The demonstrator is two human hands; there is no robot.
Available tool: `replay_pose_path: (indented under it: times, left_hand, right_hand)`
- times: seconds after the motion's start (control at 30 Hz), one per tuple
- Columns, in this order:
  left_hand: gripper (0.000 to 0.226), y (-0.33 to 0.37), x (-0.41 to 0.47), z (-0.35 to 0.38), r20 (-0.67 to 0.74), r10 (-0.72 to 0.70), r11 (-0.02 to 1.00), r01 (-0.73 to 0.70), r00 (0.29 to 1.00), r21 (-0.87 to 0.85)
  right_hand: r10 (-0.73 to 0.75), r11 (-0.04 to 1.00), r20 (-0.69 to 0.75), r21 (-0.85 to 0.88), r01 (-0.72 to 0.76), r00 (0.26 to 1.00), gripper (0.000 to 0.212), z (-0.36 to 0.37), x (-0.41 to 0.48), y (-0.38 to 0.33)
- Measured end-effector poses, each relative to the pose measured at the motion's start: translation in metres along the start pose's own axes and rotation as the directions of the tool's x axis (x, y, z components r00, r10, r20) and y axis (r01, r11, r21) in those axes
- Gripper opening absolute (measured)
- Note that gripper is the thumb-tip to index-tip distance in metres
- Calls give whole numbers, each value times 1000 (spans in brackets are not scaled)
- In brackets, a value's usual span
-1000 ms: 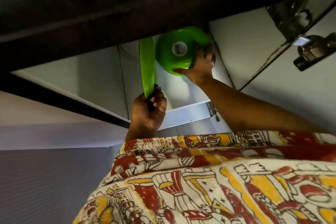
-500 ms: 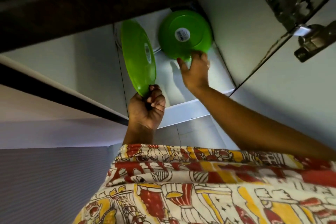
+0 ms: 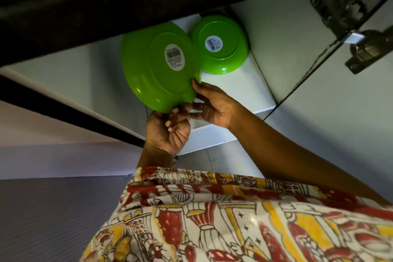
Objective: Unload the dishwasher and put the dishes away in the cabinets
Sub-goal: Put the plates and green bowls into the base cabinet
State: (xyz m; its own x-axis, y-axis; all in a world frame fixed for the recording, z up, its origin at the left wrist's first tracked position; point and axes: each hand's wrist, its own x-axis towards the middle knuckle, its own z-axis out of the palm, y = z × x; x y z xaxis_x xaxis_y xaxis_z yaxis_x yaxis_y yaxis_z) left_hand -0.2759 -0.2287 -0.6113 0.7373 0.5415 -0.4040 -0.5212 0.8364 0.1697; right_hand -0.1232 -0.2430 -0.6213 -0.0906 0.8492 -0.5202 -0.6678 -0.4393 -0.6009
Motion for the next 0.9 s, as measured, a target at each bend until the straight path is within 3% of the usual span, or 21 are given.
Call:
replay_pose_path:
  times: [0.07,0.13,0.2,0.33,0.4,0.63,0.77,0.9]
  left_hand:
    - [27,-2,2,-1,-51,4,1000,-3,999,18]
    - [43,-4,8,2,-200,24,1000,-21,979,20]
    - [59,-5,14,2,-367,166,986,-153,915,63]
    - [69,-4,26,8,-514,341,939,-309,787,149]
    - [59,2,30,13,-531,368,930,-310,763,199]
    - [37,16,37,29,-504,345,901,-130,792,413]
    - [36,17,39,34,-490,414,809,-63,767,584]
    - [39,12,42,31,-451,504,677,-13,736,736]
  right_hand:
    - [-52,996,12,75,51,999,8,3,2,0]
    - [-97,986,-5,132,97,995,11,3,8,1]
    - [-111,977,-34,178,115,993,16,3,15,5]
    - [-136,966,-112,205,157,984,27,11,28,11]
    - [-183,961,-156,179,210,971,33,13,35,11]
    - [-308,947,-299,-6,321,903,37,16,53,5]
    - [-264,963,-320,-32,269,910,45,11,59,4]
    - [-295,951,-344,-192,241,892,63,15,68,3]
